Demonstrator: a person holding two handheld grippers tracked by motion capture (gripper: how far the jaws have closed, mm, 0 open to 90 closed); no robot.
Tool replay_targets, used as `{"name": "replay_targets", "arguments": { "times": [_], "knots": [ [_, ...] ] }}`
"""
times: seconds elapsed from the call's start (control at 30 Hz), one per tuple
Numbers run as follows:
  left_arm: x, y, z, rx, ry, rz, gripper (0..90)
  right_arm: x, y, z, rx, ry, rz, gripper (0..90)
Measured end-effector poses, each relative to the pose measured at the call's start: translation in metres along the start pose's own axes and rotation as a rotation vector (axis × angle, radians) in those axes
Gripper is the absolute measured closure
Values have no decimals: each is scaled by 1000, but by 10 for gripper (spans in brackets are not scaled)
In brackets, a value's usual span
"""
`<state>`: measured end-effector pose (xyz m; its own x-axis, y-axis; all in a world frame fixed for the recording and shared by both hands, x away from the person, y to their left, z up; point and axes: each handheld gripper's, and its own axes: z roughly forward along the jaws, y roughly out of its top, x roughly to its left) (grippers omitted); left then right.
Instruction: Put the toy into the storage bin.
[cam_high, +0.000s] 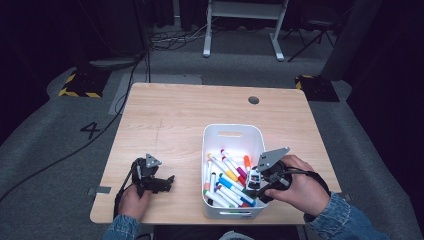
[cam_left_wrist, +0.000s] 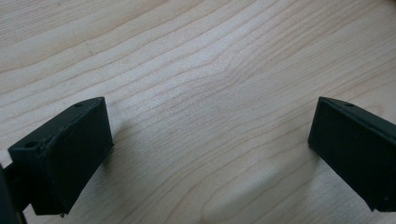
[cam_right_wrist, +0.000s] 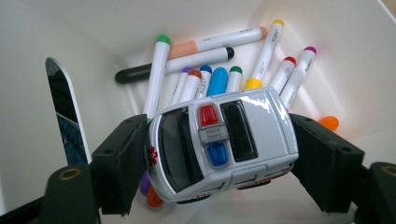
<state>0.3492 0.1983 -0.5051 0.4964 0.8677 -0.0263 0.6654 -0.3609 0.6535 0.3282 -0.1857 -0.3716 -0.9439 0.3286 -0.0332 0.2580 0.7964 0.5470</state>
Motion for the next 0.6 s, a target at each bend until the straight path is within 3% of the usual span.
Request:
{"name": "replay_targets", "arguments": {
  "times": [0.27,0.6],
  "knots": [
    [0,0,0,0,0,0,0,0,6,4,68,1,-60,245],
    [0,0,0,0,0,0,0,3,9,12,161,26,-84,244]
  ]
}}
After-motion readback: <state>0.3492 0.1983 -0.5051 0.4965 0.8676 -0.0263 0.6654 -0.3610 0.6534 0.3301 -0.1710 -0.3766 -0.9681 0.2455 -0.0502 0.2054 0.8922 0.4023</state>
